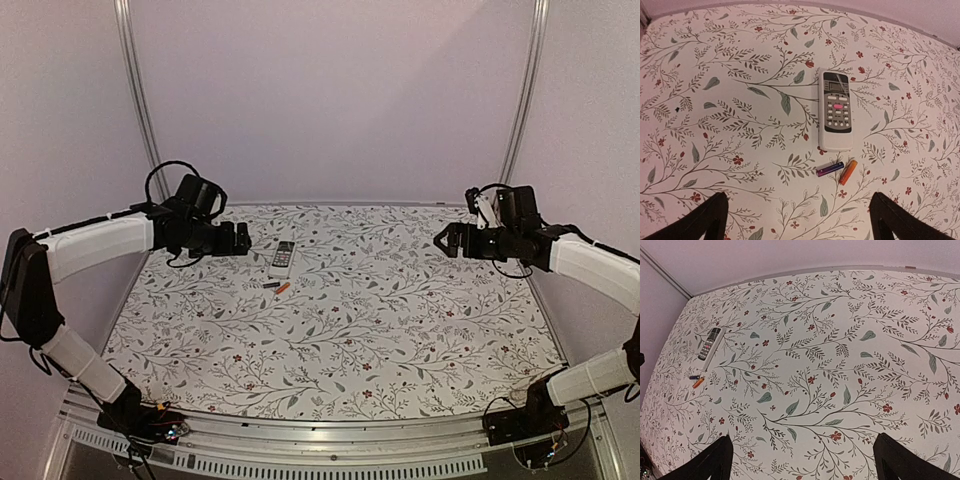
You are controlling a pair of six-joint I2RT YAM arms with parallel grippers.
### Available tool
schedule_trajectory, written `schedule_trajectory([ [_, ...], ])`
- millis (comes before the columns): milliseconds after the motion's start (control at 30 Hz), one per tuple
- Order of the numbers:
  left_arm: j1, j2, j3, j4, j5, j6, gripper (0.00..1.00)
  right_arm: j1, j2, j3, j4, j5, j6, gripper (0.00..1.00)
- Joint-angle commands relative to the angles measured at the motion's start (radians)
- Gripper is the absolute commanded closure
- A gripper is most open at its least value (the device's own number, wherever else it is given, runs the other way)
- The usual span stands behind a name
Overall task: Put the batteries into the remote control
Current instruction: Pick up the remote control from the center of the board.
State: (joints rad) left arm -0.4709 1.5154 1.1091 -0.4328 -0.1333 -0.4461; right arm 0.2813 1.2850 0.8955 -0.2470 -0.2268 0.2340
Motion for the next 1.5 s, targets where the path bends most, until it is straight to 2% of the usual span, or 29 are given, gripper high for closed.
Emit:
schedule_trajectory([
  [0,-0.022,0.012,0.045,-0.02,-0.046,0.029,0.0,0.008,-0.016,-0.01,-0.005,-0.006,-0.032,0.01],
  [133,-0.034,0.03,0.085,-0.035,-0.072,0.055,0.0,0.009,-0.051,-0.005,0.006,0.035,-0.054,0.01],
  [267,-0.059,0.097,0.162,-0.084,-0.126,0.079,0.0,0.009,-0.107,-0.023,0.058,0.15,-0.039,0.01],
  [433,-0.08,0.2,0.254,-0.109,-0.121,0.083,0.0,0.009,-0.082,0.011,0.044,0.262,0.003,0.01],
  [800,-0.129,0.509,0.514,-0.182,-0.126,0.098,0.0,0.007,-0.069,0.01,0.009,0.151,-0.034,0.01],
  [967,-0.146,0.621,0.592,-0.198,-0.098,0.083,0.06,0.007,-0.086,0.002,0.01,0.153,-0.038,0.01],
  [1267,-0.146,0.746,0.665,-0.227,-0.16,0.05,0.14,0.007,-0.092,-0.01,0.012,0.122,-0.037,0.01],
  [1467,-0.144,0.805,0.692,-0.22,-0.141,0.045,0.19,0.007,-0.083,-0.024,0.022,0.127,-0.032,0.01],
])
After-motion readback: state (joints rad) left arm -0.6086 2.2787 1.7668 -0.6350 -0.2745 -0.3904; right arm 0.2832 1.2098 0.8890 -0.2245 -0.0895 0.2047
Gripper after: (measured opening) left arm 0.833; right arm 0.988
